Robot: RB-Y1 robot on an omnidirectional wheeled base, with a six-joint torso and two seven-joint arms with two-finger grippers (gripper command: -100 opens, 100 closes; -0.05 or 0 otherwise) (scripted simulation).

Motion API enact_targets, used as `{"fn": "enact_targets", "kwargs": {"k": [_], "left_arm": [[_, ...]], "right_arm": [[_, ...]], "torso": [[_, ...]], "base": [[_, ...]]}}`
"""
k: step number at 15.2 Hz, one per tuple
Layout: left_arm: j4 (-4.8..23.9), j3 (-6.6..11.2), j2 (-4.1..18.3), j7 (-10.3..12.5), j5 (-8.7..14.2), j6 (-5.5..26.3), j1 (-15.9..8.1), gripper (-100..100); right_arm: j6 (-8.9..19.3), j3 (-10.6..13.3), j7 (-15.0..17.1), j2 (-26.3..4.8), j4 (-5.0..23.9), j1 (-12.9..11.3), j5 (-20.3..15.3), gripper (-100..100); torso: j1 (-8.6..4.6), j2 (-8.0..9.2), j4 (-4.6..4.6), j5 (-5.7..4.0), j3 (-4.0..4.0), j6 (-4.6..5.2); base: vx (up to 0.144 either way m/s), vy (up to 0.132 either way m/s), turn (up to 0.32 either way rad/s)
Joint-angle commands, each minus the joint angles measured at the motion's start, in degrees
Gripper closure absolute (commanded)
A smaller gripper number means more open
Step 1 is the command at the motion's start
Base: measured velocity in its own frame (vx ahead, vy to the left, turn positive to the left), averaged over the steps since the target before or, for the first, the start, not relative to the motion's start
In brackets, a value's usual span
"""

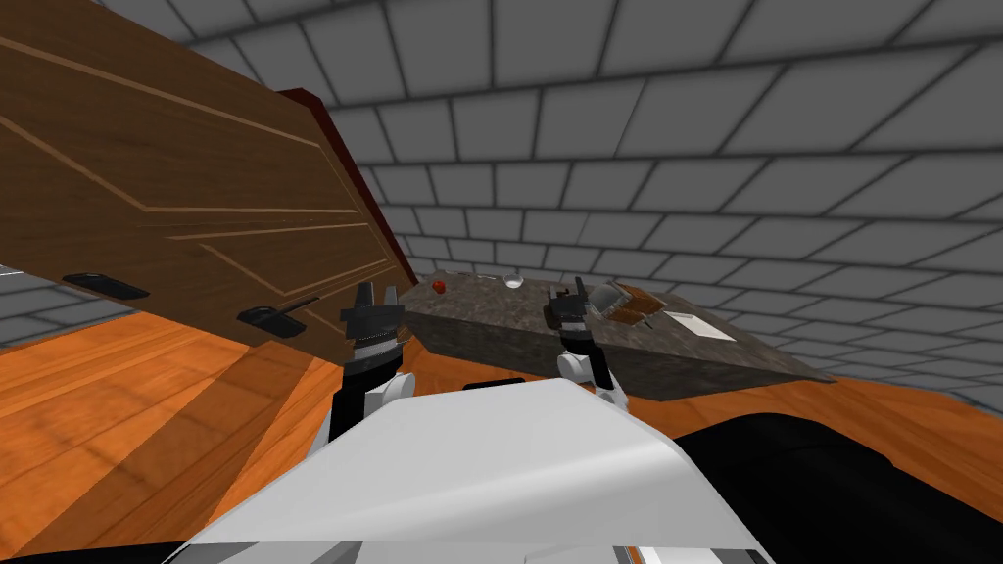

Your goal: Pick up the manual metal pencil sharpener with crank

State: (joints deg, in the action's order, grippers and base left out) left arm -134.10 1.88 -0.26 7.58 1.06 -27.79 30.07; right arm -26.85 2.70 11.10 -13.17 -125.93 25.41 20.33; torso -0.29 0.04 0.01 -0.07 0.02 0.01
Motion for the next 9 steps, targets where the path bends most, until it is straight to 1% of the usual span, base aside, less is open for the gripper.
{"fn": "enact_targets", "kwargs": {"k": [1, 2, 3, 4, 5, 6, 7, 8, 9], "left_arm": [[0.00, 0.00, 0.00, 0.00, 0.00, 0.00, 0.00, 0], [0.00, 0.00, 0.00, 0.00, 0.00, 0.00, 0.00, 0], [0.00, 0.00, 0.00, 0.00, 0.00, 0.00, 0.00, 0], [0.00, 0.00, 0.00, 0.00, 0.00, 0.00, 0.00, 0], [0.00, 0.00, 0.00, 0.00, 0.00, 0.00, 0.00, 0], [0.00, 0.00, 0.00, 0.00, 0.00, 0.00, 0.00, 0], [0.00, 0.00, 0.00, 0.00, 0.00, 0.00, 0.00, 0], [0.00, 0.00, 0.00, 0.00, 0.00, 0.00, 0.00, 0], [0.00, 0.00, 0.00, 0.00, 0.00, 0.00, 0.00, 0]], "right_arm": [[-0.50, 0.01, 2.26, -0.97, 0.45, -0.25, 2.86, -100], [-0.50, 0.01, 2.26, -0.97, 0.45, -0.25, 4.05, -100], [-0.50, 0.01, 2.26, -0.97, 0.45, -0.25, 4.05, -100], [-0.92, -0.01, 4.31, -1.77, 0.79, -0.43, 6.15, -100], [-0.92, -0.01, 4.31, -1.77, 0.79, -0.43, 7.28, -100], [-0.92, -0.01, 4.31, -1.77, 0.79, -0.43, 7.35, -100], [-1.35, -0.04, 6.45, -2.50, 1.14, -0.62, 9.45, -100], [-1.35, -0.04, 6.45, -2.50, 1.14, -0.62, 10.58, -100], [-1.35, -0.04, 6.45, -2.50, 1.14, -0.62, 10.79, -100]], "torso": [[0.00, 0.00, 0.00, 0.00, 0.00, 0.00], [0.02, -0.01, 0.00, 0.01, -0.01, -0.02], [0.01, -0.01, 0.00, 0.01, -0.01, -0.02], [0.05, -0.03, -0.01, 0.01, -0.02, 0.00], [0.04, -0.03, -0.01, 0.02, -0.02, -0.02], [0.02, -0.02, -0.01, 0.01, -0.01, -0.02], [0.04, -0.03, -0.01, 0.01, -0.02, 0.00], [0.02, -0.03, -0.01, 0.01, -0.02, -0.03], [0.00, -0.02, -0.01, 0.01, -0.01, -0.02]], "base": [[-0.012, -0.052, 0.102], [-0.013, -0.059, 0.120], [-0.007, -0.045, 0.039], [-0.012, -0.052, 0.118], [-0.016, -0.061, 0.128], [-0.009, -0.050, 0.040], [-0.014, -0.059, 0.115], [-0.019, -0.066, 0.129], [-0.014, -0.050, 0.050]]}}
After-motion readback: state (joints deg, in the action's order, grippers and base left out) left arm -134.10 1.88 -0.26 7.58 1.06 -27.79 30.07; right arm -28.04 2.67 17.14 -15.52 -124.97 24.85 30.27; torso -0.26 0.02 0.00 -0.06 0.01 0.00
